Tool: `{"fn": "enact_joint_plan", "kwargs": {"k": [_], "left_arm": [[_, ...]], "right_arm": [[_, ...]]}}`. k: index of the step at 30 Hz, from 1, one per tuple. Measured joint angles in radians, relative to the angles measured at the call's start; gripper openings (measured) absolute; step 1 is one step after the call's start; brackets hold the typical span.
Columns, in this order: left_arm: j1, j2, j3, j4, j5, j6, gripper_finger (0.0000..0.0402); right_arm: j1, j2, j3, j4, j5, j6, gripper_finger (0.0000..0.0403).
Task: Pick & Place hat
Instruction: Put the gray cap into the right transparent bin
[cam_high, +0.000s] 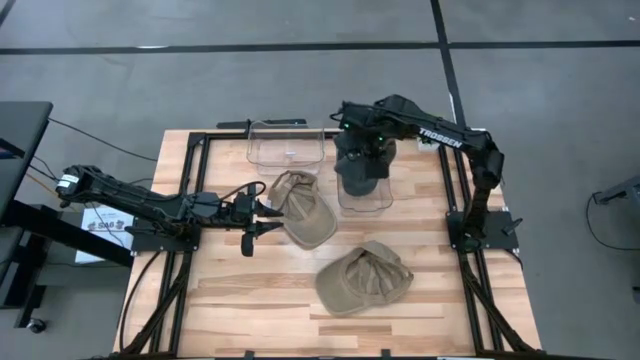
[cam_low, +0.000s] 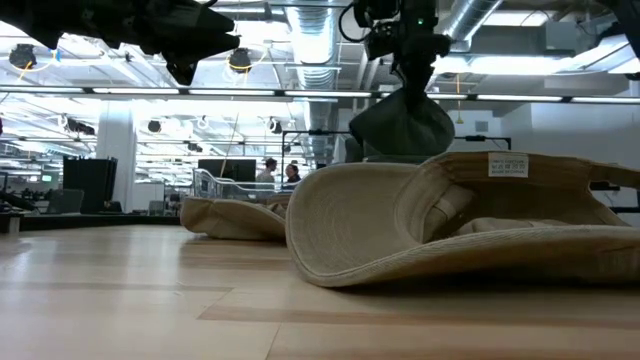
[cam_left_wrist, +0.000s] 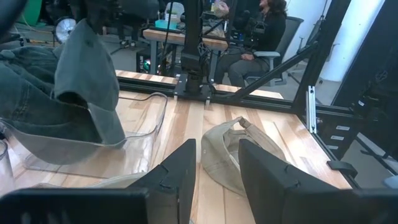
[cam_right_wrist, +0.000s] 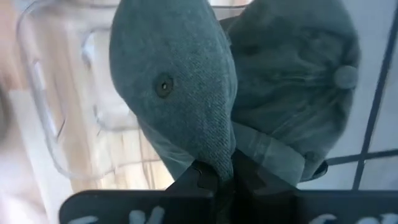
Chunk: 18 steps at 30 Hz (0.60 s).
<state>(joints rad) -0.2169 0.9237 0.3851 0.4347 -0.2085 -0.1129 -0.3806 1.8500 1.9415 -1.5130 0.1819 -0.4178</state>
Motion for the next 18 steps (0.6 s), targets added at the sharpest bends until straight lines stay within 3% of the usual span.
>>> {"fn": "enact_joint_plan", "kwargs": {"k": [7, 18], "left_arm": [[0.000, 0.000, 0.000, 0.000, 0.000, 0.001, 0.0118], [0.000, 0.000, 0.000, 0.000, 0.000, 0.001, 0.0118]], "right_arm": [[-0.001, 0.004, 0.000, 0.043, 0.005, 0.127, 0.0000], [0.021, 0.004, 0.000, -0.056, 0.007, 0.260, 0.0000]]}}
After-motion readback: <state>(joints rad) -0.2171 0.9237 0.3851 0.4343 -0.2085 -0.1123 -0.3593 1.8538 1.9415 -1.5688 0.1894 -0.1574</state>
